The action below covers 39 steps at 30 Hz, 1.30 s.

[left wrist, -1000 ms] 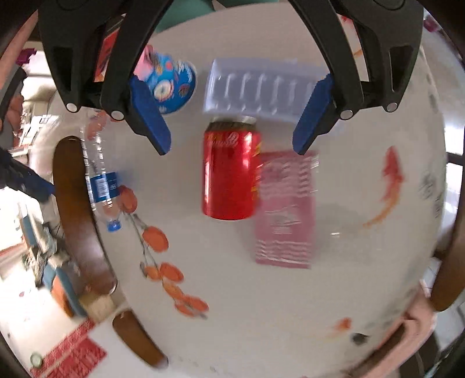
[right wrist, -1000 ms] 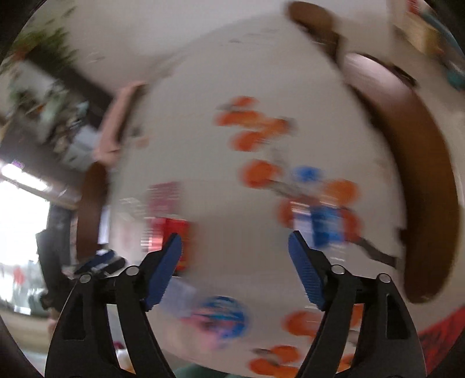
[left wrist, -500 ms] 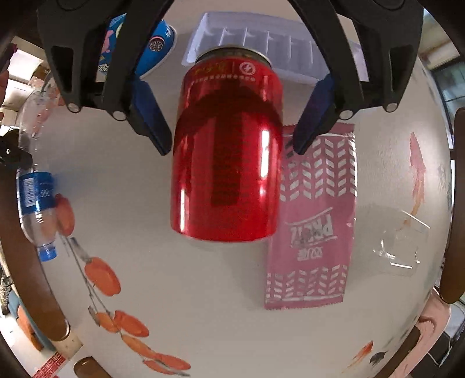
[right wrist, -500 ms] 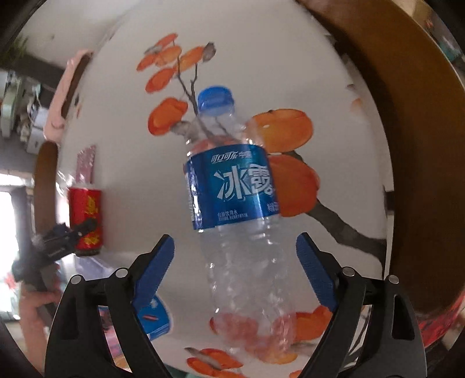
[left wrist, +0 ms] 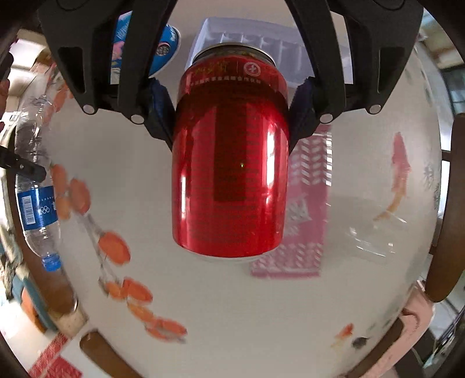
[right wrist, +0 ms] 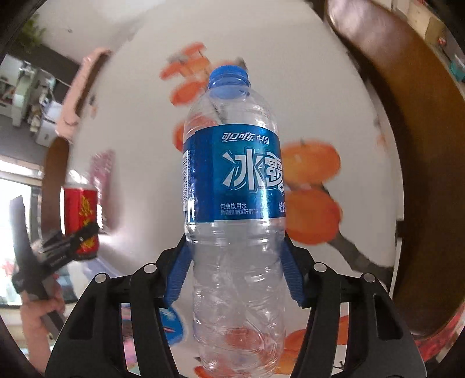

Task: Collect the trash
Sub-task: 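Grasp the red can with the left gripper while the right grasps the water bottle, then carry the red can and water bottle over the grey bin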

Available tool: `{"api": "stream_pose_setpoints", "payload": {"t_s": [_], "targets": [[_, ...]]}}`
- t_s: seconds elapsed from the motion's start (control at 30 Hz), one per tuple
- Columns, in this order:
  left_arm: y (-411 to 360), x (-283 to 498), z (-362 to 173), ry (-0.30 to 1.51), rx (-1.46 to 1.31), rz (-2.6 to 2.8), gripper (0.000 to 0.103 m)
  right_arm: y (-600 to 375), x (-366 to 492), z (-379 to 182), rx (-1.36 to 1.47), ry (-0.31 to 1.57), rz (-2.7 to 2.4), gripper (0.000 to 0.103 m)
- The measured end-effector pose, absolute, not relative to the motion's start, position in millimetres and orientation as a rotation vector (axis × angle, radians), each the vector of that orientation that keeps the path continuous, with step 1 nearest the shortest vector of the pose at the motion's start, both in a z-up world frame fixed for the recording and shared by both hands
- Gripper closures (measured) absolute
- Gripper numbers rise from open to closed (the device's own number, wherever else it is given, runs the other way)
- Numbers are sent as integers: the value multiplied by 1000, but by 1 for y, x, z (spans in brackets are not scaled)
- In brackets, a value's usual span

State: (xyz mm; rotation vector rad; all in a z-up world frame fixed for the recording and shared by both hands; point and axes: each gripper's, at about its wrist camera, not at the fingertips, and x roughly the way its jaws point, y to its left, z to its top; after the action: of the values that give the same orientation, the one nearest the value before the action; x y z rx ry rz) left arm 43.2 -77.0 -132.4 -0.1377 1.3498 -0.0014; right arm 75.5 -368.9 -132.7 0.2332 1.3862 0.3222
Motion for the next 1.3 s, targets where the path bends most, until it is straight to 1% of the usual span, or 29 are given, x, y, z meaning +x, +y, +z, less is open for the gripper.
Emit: {"api": "stream_pose_setpoints", "payload": {"t_s": [0.13,0.23,0.3,0.4,0.53,0.7,0.83,1.0,1.17,1.3], "targets": [[-53,38,-103,1284,-192,16,40,-333,85,-97,226,1320,415,45],[-24,25,-85,1241,-244,53,40,-287,86,-76,199,1292,520,45],[8,6,-74,1217,-286,97,40,-242,82,-67,165,1286,613,45],[41,-14,-74,1191,-340,171,40,-174,69,-65,109,1298,733,45],[110,-78,-72,1159,-431,315,40,-87,41,-70,29,1335,878,45],[182,-168,-81,1130,-555,485,40,31,-21,-85,-130,1396,1074,45],[236,-257,-101,1124,-679,629,40,124,-91,-103,-280,1448,1228,45],[276,-353,-140,1139,-835,765,40,207,-177,-138,-441,1532,1360,45],[302,-441,-206,1168,-1039,851,40,261,-272,-190,-626,1631,1429,45],[312,-482,-260,1192,-1166,881,40,289,-327,-248,-755,1705,1420,45]]}}
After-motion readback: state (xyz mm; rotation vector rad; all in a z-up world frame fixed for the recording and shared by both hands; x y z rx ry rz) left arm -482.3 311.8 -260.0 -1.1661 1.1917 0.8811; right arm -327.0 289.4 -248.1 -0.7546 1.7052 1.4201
